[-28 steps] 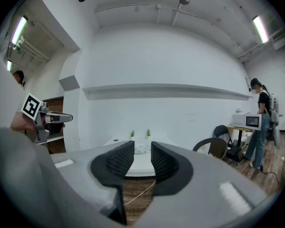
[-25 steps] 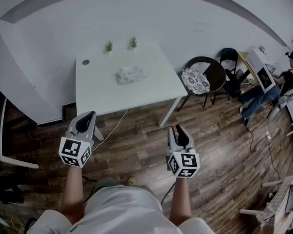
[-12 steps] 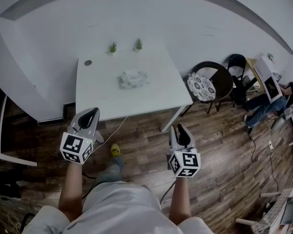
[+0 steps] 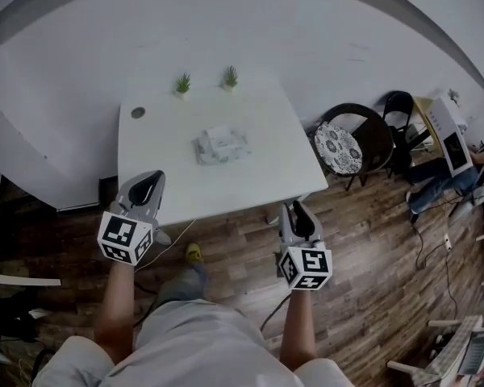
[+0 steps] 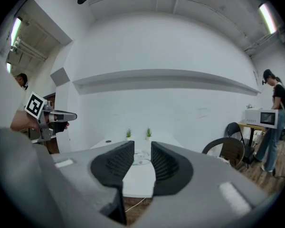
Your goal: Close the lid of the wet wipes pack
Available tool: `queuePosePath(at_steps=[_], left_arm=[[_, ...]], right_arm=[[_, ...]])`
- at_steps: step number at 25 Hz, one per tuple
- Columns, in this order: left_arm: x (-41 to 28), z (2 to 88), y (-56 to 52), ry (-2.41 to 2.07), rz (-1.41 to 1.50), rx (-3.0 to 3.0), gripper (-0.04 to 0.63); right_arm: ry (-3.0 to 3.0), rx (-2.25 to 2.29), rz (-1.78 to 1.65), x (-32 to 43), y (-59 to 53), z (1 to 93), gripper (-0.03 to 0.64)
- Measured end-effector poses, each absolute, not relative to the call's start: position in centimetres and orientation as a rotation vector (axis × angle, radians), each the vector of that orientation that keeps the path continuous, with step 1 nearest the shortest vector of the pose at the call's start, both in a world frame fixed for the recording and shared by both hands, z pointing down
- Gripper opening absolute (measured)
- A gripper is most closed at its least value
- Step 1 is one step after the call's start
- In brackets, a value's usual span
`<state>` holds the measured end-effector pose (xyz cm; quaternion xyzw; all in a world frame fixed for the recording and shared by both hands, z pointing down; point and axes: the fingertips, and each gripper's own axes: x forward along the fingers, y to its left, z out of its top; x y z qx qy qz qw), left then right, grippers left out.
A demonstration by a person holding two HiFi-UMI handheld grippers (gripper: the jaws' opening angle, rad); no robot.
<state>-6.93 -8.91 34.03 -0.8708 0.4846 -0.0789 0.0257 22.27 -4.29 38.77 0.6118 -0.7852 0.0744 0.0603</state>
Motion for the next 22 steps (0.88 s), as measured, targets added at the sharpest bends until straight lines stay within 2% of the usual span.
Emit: queuePosePath(at_steps=[14,22], left_arm=[[-11.4,37.9,-24.2,1.574,-0.265,-2.805,0.006],[-12.5,39.4,-29.0,1.6,-0.262,-2.828,0.007]], right_arm=[[-2.316,1.734,0.296,16.4,-20.0,40.2,0.115],[-2.3,1.689,0.292,15.5,-25.2,41.0,0.115]])
